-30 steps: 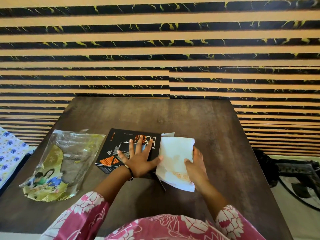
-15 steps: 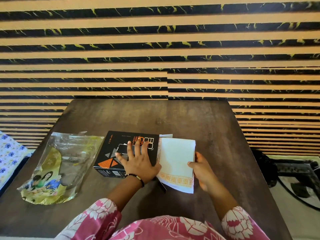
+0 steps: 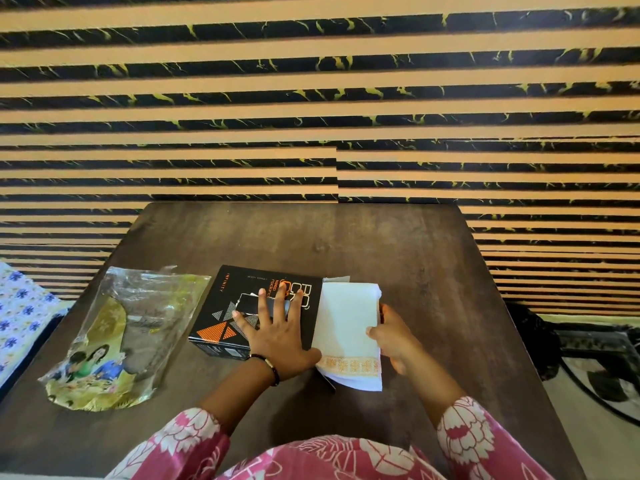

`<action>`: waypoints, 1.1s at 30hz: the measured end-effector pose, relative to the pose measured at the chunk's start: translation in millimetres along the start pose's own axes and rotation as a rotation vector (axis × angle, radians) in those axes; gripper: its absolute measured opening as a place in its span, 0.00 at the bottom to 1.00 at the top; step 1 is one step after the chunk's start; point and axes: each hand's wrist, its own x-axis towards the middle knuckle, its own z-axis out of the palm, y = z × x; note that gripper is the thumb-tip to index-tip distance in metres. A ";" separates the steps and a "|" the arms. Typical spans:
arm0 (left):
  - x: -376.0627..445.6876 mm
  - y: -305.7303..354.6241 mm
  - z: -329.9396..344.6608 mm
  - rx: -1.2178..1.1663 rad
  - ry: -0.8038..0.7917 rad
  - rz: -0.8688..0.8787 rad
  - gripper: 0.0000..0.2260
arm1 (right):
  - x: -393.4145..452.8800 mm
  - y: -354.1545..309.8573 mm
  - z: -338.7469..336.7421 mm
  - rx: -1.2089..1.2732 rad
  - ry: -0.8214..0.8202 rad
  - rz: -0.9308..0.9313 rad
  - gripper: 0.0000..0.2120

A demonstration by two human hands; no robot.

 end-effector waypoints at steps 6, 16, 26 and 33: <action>-2.2 -0.1 -1.4 -0.017 0.002 0.015 0.45 | -8.4 23.4 9.0 -0.062 0.233 -0.029 0.15; -8.7 6.5 0.0 0.004 -0.038 0.036 0.47 | -25.4 19.7 4.3 -0.392 0.292 -0.245 0.09; -7.6 7.9 0.8 0.006 -0.028 0.031 0.47 | -6.5 4.2 10.7 -0.310 0.193 -0.151 0.14; -9.4 8.4 2.2 0.032 0.007 0.052 0.46 | -11.8 29.8 0.1 -0.197 0.176 0.041 0.04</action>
